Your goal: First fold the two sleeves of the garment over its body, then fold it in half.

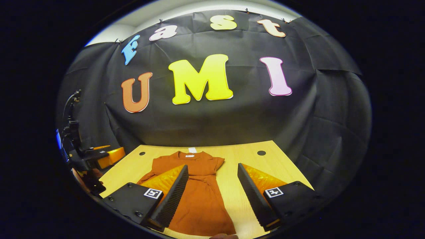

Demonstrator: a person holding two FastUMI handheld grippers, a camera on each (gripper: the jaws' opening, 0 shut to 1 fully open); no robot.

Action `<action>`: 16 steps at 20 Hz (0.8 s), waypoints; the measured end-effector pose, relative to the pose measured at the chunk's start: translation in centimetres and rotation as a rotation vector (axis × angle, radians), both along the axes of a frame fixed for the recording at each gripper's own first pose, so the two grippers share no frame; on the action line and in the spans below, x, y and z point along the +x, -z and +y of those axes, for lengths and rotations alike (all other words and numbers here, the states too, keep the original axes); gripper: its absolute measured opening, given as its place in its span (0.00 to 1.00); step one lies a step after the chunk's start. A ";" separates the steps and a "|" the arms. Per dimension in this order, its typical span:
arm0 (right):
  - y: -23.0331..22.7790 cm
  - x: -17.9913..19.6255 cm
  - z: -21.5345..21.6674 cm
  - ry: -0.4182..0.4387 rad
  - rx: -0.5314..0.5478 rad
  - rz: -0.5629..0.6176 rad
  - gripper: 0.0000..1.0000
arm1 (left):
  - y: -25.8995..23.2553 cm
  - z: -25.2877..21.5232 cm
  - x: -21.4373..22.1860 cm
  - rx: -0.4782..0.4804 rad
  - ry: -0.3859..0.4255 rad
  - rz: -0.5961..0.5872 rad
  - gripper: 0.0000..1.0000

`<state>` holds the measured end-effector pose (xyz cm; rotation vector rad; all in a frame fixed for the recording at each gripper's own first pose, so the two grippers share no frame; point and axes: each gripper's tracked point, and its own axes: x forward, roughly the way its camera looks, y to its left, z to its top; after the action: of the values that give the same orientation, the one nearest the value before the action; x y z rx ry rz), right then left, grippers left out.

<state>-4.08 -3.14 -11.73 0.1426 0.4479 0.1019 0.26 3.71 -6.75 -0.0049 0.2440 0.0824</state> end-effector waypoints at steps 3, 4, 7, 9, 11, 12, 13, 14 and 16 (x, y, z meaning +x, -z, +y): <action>0.7 -1.5 0.4 0.002 -0.026 0.015 0.96 | 1.1 2.2 -3.0 -0.005 0.013 0.015 0.99; 1.0 -2.0 0.3 0.004 -0.037 0.021 0.96 | 1.8 2.8 -4.0 -0.008 0.022 0.029 0.99; 2.7 -3.5 -0.3 0.009 -0.039 0.068 0.96 | 4.6 3.9 -6.5 -0.050 0.060 0.099 0.99; 4.5 -4.8 -1.2 0.016 -0.040 0.126 0.96 | 6.9 4.4 -7.8 -0.095 0.084 0.161 0.99; 6.6 -6.2 -2.1 0.017 -0.041 0.188 0.96 | 9.8 4.8 -9.1 -0.119 0.117 0.233 0.99; 7.6 -6.9 -2.5 0.015 -0.044 0.216 0.96 | 11.5 4.7 -9.7 -0.139 0.141 0.285 0.99; 8.9 -7.6 -2.8 0.009 -0.048 0.249 0.96 | 13.3 4.7 -10.4 -0.169 0.157 0.334 0.99; 10.2 -8.3 -3.0 0.001 -0.050 0.280 0.96 | 15.2 4.9 -11.5 -0.196 0.172 0.390 0.99; 13.0 -9.8 -3.6 -0.014 -0.070 0.352 0.96 | 19.1 5.1 -13.7 -0.226 0.186 0.504 0.99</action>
<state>-13.83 -6.79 -24.77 0.0885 0.8031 0.0745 -13.44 8.85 -25.81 -0.1874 0.7548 -0.1322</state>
